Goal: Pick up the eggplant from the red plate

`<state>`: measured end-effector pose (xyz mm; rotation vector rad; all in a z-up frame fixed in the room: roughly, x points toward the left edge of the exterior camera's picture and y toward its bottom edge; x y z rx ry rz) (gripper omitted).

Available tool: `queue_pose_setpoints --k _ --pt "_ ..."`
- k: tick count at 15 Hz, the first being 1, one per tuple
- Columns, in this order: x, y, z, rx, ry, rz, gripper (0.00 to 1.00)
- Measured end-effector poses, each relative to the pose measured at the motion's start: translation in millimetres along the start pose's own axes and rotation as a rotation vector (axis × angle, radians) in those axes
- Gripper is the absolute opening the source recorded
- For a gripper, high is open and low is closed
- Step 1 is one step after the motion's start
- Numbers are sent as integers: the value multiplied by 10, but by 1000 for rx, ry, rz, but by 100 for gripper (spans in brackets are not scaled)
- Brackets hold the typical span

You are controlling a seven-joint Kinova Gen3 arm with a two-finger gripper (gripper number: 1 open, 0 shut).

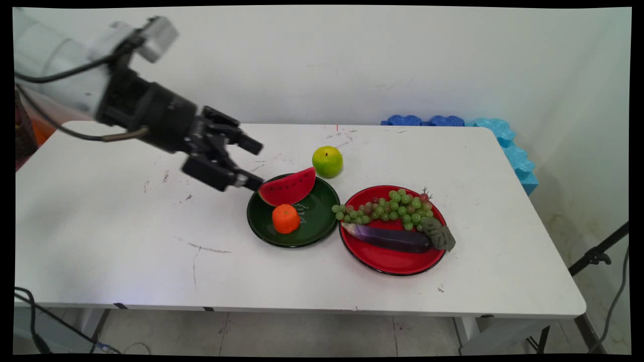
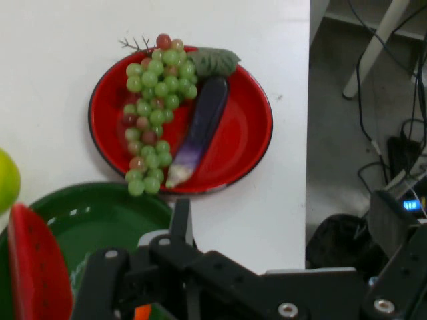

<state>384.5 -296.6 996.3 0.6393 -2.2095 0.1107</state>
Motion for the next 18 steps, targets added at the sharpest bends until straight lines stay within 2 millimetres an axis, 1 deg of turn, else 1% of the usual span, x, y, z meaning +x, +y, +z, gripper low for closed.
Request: queue_pose_setpoints --k 2,4,7,9,10,11,14,18 --pt "154 23 201 4 -12 -8 100" --pt "295 51 455 9 -34 -14 100" --pt "468 94 937 15 -78 -4 100" --pt "544 109 1260 13 -107 12 100" --pt "575 107 1436 13 -123 20 100" --pt "593 45 1564 23 -134 15 100" --pt "644 19 2039 18 -173 33 100" --pt "662 -45 2615 7 -214 59 100"
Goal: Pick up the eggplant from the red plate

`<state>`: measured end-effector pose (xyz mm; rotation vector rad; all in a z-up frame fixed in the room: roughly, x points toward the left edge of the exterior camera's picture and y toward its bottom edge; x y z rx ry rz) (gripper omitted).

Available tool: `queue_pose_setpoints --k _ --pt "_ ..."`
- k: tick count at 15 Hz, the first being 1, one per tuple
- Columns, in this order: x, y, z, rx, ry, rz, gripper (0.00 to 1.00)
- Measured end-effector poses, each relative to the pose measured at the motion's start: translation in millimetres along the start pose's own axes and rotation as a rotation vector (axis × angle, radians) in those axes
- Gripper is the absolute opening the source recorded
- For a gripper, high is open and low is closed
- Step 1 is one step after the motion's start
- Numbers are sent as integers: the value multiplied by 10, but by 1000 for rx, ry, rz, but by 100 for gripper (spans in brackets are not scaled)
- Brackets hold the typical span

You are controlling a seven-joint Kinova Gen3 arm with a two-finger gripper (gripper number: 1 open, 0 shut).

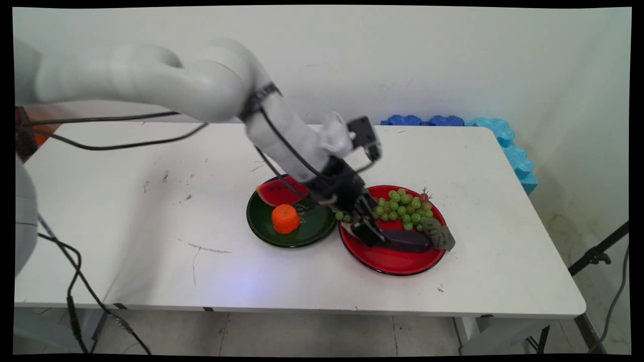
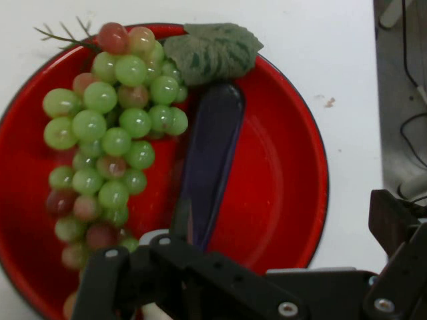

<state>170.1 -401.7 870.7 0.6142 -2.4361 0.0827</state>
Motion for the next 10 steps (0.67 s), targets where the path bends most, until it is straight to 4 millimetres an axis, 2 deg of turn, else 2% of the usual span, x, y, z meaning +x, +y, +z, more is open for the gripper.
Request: queue_pose_setpoints --k 4,10 --pt "80 -60 442 -21 -28 30 100" --pt "128 -143 824 -39 -56 52 100"
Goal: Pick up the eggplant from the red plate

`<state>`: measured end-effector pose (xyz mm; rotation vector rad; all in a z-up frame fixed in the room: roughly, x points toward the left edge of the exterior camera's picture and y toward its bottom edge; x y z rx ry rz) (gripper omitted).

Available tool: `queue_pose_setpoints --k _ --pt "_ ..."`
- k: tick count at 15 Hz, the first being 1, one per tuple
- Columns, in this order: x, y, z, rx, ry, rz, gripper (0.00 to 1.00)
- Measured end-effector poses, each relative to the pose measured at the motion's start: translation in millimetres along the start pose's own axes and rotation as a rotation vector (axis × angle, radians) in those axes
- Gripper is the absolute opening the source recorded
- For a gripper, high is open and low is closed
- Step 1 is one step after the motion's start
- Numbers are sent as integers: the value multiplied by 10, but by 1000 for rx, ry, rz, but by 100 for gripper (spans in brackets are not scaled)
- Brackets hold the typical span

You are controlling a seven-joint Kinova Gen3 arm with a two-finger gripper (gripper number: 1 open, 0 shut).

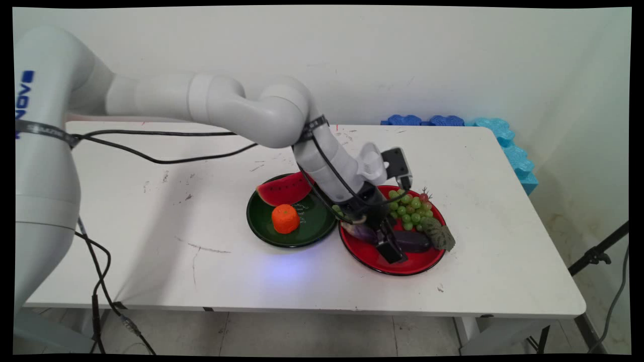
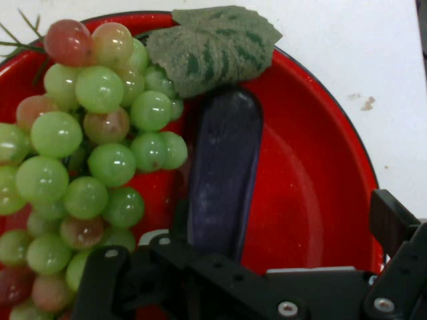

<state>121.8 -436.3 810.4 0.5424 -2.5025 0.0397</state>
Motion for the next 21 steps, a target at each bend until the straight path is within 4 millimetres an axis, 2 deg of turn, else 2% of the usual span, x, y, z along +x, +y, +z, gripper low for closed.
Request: queue_pose_setpoints --k 5,6,10,15,21 --pt "33 -54 223 -24 -12 16 100" --pt "58 10 277 -35 -15 33 100" --pt "77 -64 366 -38 -18 44 100" --pt "114 -130 407 -39 -19 54 100" --pt "179 -157 352 -45 -16 63 100"
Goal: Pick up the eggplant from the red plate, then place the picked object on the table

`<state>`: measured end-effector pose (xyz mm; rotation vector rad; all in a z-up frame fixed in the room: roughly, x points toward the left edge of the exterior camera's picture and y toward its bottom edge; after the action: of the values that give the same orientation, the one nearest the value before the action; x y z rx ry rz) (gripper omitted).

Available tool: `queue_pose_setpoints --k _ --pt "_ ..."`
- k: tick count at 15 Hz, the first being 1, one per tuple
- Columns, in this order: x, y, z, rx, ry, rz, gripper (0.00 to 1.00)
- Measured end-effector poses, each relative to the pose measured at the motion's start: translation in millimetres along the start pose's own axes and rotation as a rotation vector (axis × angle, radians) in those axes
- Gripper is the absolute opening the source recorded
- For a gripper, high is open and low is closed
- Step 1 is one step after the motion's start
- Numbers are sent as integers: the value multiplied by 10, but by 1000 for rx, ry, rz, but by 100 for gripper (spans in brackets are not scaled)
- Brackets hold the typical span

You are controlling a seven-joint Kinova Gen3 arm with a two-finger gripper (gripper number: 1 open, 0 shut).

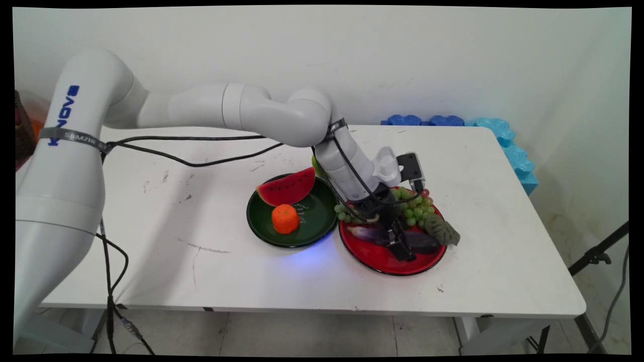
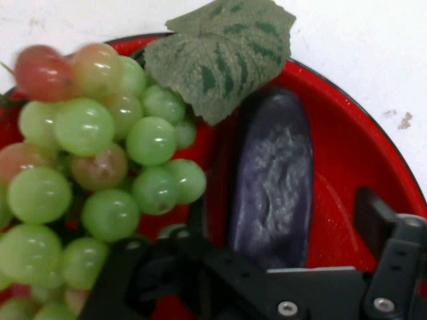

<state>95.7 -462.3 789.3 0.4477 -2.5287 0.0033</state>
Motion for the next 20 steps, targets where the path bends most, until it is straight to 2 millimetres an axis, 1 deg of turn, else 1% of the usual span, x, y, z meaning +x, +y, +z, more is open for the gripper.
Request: queue_pose_setpoints --k 1,8,12,13,17,20 --pt "4 2 -17 -2 0 3 0" --pt "-3 53 -149 -24 -13 45 0" --pt "49 96 -299 -22 -14 51 0" --pt "82 110 -359 -19 -12 47 0" --pt "231 218 -709 -8 -3 20 0" --pt "284 366 -1065 0 -9 -4 0"
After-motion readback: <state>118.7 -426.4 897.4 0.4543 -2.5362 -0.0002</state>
